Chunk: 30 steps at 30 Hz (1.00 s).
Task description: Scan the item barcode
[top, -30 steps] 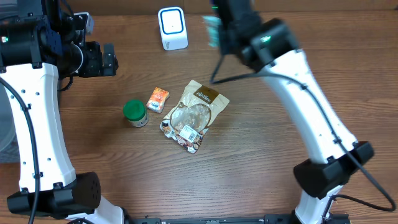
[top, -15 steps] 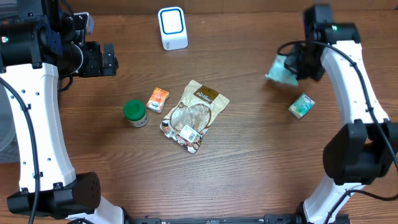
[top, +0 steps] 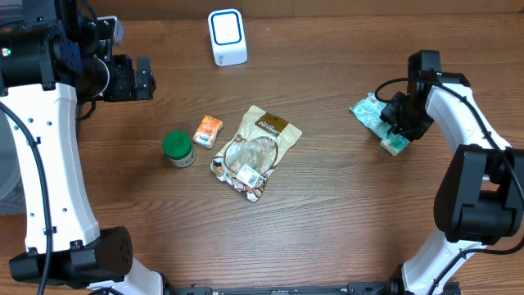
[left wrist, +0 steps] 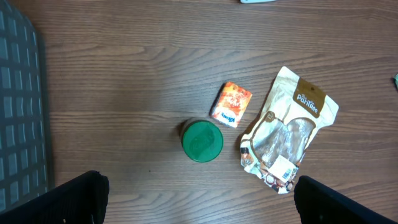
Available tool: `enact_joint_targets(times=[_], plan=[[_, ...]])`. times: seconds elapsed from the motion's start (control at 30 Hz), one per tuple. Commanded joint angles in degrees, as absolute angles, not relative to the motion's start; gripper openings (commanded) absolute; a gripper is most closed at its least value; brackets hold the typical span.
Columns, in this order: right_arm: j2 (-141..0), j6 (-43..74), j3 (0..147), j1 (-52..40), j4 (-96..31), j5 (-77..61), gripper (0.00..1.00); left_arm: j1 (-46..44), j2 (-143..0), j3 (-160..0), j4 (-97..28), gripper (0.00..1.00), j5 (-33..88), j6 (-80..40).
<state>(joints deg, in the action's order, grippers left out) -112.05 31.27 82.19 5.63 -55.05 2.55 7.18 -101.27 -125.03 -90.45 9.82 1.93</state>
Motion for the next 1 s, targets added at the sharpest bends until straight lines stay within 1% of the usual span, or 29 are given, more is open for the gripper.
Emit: enact_joint_targets(times=[0.0,0.13,0.27,0.33,0.37,0.5,0.6,0.7,0.87,0.97], plan=[[-111.44,29.69,84.01,5.87,-56.97,3.86,0.48,7.20,-101.25,-125.29,-90.35,1.00,9.67,3.03],[-110.76,27.00,90.32,5.67,-64.47,1.87,0.48,7.20,-101.25,-125.29,-90.35,1.00,9.67,3.03],[-109.62,16.53,95.59,3.81,-67.81,-13.69,0.50,7.20,-101.25,-125.29,-90.35,0.99,9.67,3.01],[-109.34,14.70,96.05,2.04,-67.22,-19.40,0.55,7.20,-101.25,-125.29,-90.35,1.00,9.67,3.03],[-109.34,14.72,96.01,1.13,-66.63,-20.45,0.55,7.20,-101.25,-125.27,-90.35,0.99,9.67,3.03],[-110.30,14.92,94.59,-4.16,-61.10,-21.15,0.56,7.20,-101.25,-125.29,-90.35,1.00,9.67,3.03],[-111.50,14.24,93.62,-8.82,-55.51,-21.08,0.51,7.20,-101.25,-125.29,-90.35,1.00,9.67,3.01],[-114.02,14.28,93.12,-14.39,-46.96,-21.08,0.47,7.20,-101.25,-125.29,-90.35,0.99,9.65,3.01],[-120.01,14.83,93.10,-22.76,-34.85,-21.12,0.47,7.20,-101.25,-125.29,-90.35,1.00,9.67,3.03],[-123.26,14.94,93.10,-27.27,-29.80,-21.10,0.47,7.20,-101.25,-125.29,-90.35,0.99,9.67,3.03]])
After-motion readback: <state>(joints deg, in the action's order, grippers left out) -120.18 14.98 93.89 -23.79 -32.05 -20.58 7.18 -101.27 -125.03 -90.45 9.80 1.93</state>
